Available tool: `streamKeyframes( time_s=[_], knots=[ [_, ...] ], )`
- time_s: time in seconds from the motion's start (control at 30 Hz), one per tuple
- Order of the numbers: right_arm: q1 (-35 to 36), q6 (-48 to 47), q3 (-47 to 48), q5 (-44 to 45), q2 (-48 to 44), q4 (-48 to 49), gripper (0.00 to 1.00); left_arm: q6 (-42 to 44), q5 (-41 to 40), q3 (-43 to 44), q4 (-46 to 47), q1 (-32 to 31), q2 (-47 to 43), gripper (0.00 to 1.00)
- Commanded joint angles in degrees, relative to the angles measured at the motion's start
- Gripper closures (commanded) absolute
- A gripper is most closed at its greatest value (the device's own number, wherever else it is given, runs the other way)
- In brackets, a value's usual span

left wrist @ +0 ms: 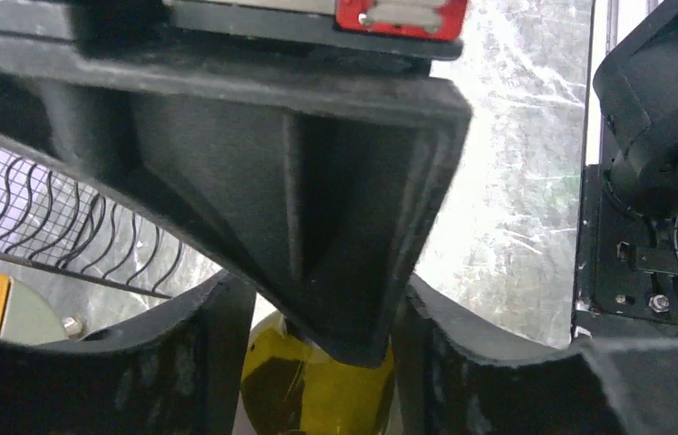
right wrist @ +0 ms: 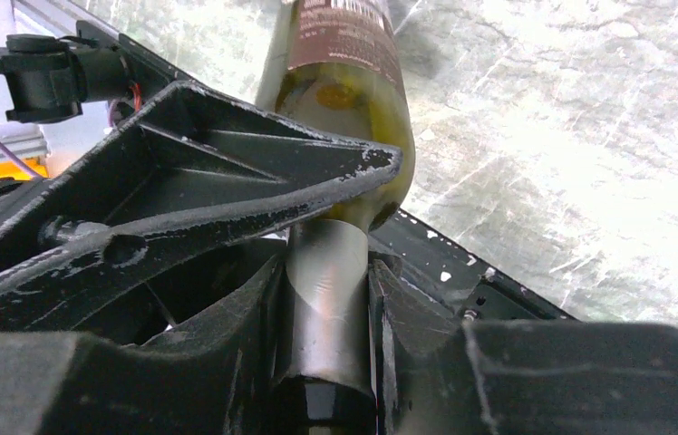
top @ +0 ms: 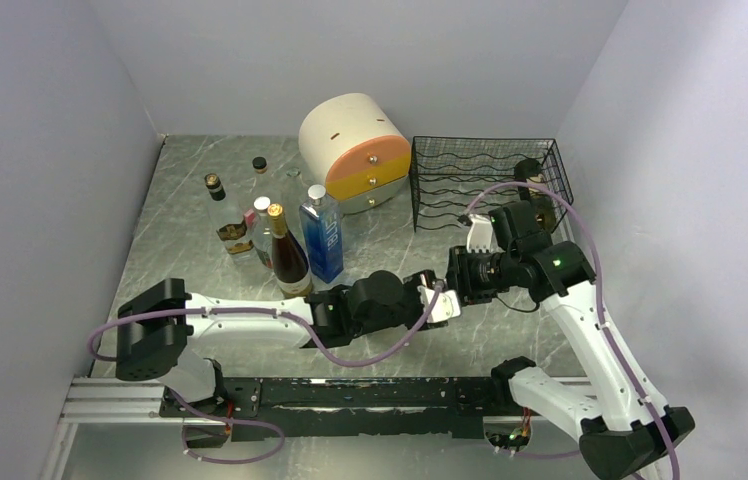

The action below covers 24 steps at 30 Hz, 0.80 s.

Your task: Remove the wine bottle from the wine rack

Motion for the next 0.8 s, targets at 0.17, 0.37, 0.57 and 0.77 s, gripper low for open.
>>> streamKeyframes(
  time_s=[0.17, 0.37, 0.57, 0.77],
  knots=[
    [2.0, 0.5, 2.1, -0.1, -1.1, 3.2, 0.89, -5.2, -4.2, -2.6, 6.0, -0.3, -0.4, 0.92],
    [2.3, 1.1, 4.9, 5.1, -0.5, 3.3, 0.42, -7.0, -5.7, -4.2, 6.4, -0.3, -2.0, 0.93],
    [2.2, 1.7, 8.8, 10.7, 0.5, 7.0, 0.22, -9.8, -8.0, -8.0, 5.7, -0.3, -6.5, 0.93],
    [2.2, 3.0, 13.9, 18.4, 2.0, 12.5, 0.13, -12.8, -13.0, -12.2, 4.1, -0.2, -13.6, 0.93]
  ],
)
